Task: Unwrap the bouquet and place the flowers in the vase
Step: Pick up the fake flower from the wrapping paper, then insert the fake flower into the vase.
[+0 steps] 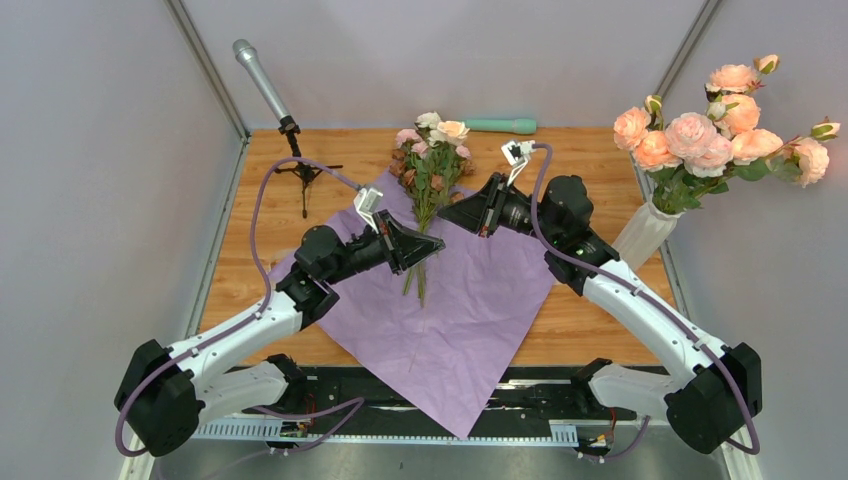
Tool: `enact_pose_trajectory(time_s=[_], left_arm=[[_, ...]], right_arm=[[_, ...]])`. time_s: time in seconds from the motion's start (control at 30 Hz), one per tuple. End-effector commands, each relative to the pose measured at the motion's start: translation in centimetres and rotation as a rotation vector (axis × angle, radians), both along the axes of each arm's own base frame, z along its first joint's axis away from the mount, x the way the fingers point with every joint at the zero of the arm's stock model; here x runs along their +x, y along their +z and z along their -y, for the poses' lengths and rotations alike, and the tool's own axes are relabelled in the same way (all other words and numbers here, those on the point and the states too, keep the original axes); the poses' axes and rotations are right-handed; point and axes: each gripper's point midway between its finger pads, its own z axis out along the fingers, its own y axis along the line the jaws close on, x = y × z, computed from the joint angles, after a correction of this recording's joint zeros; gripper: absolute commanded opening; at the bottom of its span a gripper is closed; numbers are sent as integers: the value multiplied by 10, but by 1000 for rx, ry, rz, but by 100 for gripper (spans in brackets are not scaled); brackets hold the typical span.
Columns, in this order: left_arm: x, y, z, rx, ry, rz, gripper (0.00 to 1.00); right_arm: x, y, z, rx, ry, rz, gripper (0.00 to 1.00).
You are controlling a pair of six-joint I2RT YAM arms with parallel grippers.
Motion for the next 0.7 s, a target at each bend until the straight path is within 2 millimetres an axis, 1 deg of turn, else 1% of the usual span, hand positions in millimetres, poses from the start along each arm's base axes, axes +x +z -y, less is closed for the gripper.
enact_pose_trajectory(time_s=[0.0, 0.07, 0.1, 0.13, 0.17, 0.2, 0.23, 0.27, 0.3, 0.33, 0.4, 0.43, 0.47, 0.5, 0.53, 0.6, 0.67], left_arm=[[1, 32, 2, -56, 1, 45, 0], [2, 29, 3, -42, 4, 34, 15], [4, 28, 2, -26, 15, 29, 34], [5, 27, 2, -17, 21, 28, 44], [7, 25, 1, 7, 34, 30, 62], [8, 27, 0, 19, 42, 38, 70], [11, 20, -3, 64, 60, 43, 83], [12, 24, -4, 80, 71, 60, 87], [16, 12, -9, 154, 98, 59, 94], [21, 6, -14, 228, 126, 75, 98], [26, 0, -25, 325, 158, 85, 100], [33, -2, -33, 348, 178, 80, 100], [32, -3, -38, 374, 164, 77, 100], [41, -3, -48, 381, 189, 71, 100], [41, -4, -53, 398, 182, 69, 100], [60, -5, -81, 438, 265, 59, 100], [71, -8, -101, 485, 334, 38, 100]], right_arm=[[-2, 27, 3, 34, -11, 102, 0], [-4, 29, 5, 24, -18, 123, 0], [-4, 29, 7, 12, -28, 137, 0], [-2, 29, 9, -5, -44, 148, 0], [-2, 29, 12, -26, -61, 164, 0], [-1, 30, 16, -51, -79, 189, 0], [0, 31, 21, -84, -108, 208, 0], [1, 30, 28, -132, -138, 224, 0], [5, 30, 36, -180, -180, 245, 0], [8, 31, 45, -230, -226, 262, 0], [14, 37, 68, -341, -318, 318, 0], [17, 40, 80, -388, -376, 334, 0], [21, 46, 94, -429, -442, 353, 0], [25, 48, 108, -476, -507, 365, 0], [30, 53, 124, -515, -583, 372, 0], [36, 61, 153, -581, -719, 382, 0], [42, 68, 179, -629, -838, 375, 0]])
